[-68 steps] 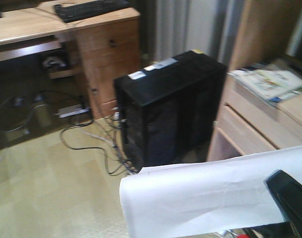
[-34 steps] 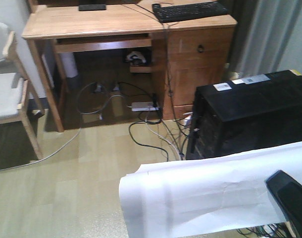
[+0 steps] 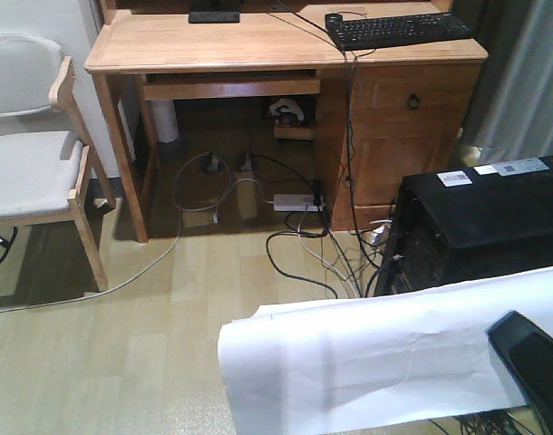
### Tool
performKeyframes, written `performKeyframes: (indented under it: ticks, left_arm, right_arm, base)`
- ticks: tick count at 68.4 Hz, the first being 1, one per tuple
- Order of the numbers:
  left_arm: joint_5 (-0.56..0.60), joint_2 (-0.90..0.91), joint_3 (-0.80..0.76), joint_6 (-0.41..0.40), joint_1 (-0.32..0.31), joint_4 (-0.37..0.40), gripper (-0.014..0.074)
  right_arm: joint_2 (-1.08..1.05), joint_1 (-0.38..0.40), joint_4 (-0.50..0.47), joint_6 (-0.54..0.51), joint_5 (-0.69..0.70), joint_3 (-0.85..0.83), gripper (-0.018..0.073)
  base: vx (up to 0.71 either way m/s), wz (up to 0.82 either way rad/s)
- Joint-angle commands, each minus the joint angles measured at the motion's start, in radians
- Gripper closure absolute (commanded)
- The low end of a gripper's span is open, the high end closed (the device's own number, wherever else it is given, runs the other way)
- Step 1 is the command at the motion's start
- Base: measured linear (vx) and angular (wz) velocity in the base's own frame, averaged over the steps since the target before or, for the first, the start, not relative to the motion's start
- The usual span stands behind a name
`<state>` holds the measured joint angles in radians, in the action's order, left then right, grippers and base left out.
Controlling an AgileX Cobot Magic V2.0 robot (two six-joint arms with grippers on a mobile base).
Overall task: Grab stapler and paper to desk for stapling
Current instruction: 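Drive the base away from the shelf toward the wooden desk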
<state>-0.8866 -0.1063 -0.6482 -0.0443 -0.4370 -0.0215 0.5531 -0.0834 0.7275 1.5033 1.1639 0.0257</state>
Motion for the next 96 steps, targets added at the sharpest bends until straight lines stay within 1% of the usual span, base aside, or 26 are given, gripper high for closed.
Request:
performKeyframes:
  ticks: [1, 33, 96]
  left_arm:
    - [0.115, -0.016, -0.028, -0.005, -0.009, 0.002, 0.0603]
    - [0.115, -0.016, -0.028, -0.005, -0.009, 0.002, 0.0603]
    - [0.115, -0.016, -0.028, -0.005, -0.009, 0.002, 0.0603]
  right_arm:
    - [0.005, 0.007, -0.036, -0.014, 0.118, 0.024, 0.0564]
    - [0.005, 0.007, -0.036, -0.014, 0.118, 0.024, 0.0564]
    - [0.005, 0.007, -0.036, -0.014, 0.118, 0.024, 0.0564]
  base:
    - [0.13, 0.11]
    - [0.15, 0.10]
    - [0.15, 0.01]
